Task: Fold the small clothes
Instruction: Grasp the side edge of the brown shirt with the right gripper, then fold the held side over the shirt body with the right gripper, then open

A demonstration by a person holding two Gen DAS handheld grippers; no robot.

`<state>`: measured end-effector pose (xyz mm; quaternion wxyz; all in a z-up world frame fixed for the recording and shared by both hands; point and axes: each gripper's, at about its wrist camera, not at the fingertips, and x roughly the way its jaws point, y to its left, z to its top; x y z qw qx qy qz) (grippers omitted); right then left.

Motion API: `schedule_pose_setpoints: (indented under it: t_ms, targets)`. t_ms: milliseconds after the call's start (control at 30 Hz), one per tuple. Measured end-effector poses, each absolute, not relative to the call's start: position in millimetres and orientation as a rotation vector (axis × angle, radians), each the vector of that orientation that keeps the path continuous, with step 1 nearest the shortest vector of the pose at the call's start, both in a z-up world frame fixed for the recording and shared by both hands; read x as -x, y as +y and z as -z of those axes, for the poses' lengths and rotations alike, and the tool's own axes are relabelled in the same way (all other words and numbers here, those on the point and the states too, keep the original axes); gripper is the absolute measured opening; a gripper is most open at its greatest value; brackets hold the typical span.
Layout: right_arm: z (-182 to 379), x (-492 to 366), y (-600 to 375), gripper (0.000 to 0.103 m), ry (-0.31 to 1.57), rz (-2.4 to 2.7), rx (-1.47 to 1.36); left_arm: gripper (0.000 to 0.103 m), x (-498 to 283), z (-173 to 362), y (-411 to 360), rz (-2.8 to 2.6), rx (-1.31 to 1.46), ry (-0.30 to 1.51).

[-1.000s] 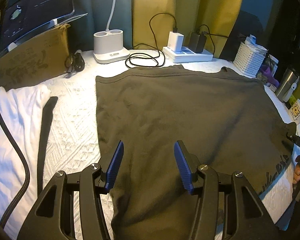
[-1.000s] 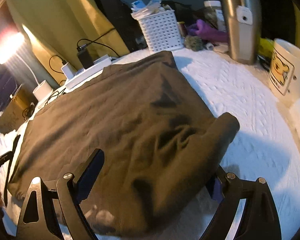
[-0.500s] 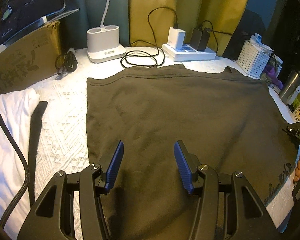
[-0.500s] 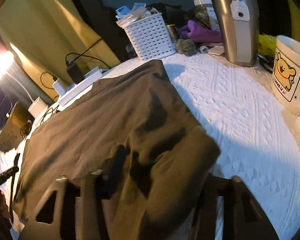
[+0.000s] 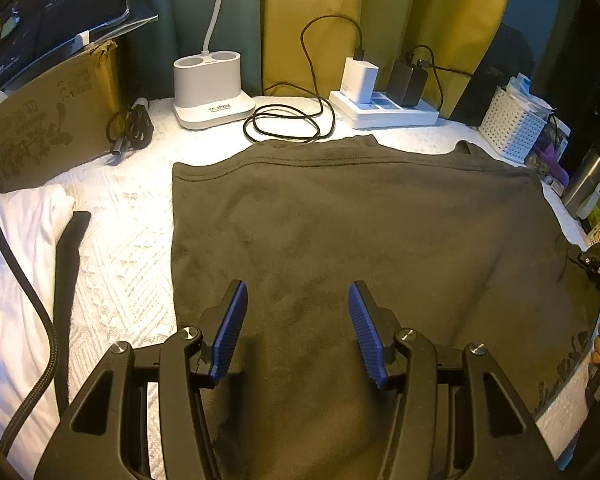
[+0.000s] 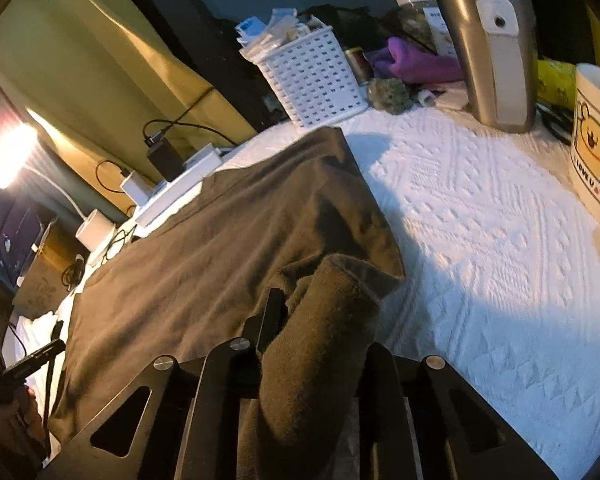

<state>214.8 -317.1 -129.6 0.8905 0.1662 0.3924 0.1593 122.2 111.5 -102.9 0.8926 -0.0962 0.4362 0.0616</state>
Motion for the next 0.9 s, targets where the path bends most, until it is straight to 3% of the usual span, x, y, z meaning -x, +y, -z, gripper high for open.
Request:
schedule_pose_setpoints:
  t_ms: [333,900]
  targets:
    - [81,-210,-285,0.016,0.739,-0.4,-0.281,0.053,-106,97,131,-0.128,0.221,0.865]
    - [43,-169,-121,0.013,0.748,-0.685,-0.034,0.053,-57,92,191,-0.187,0.274,0.79]
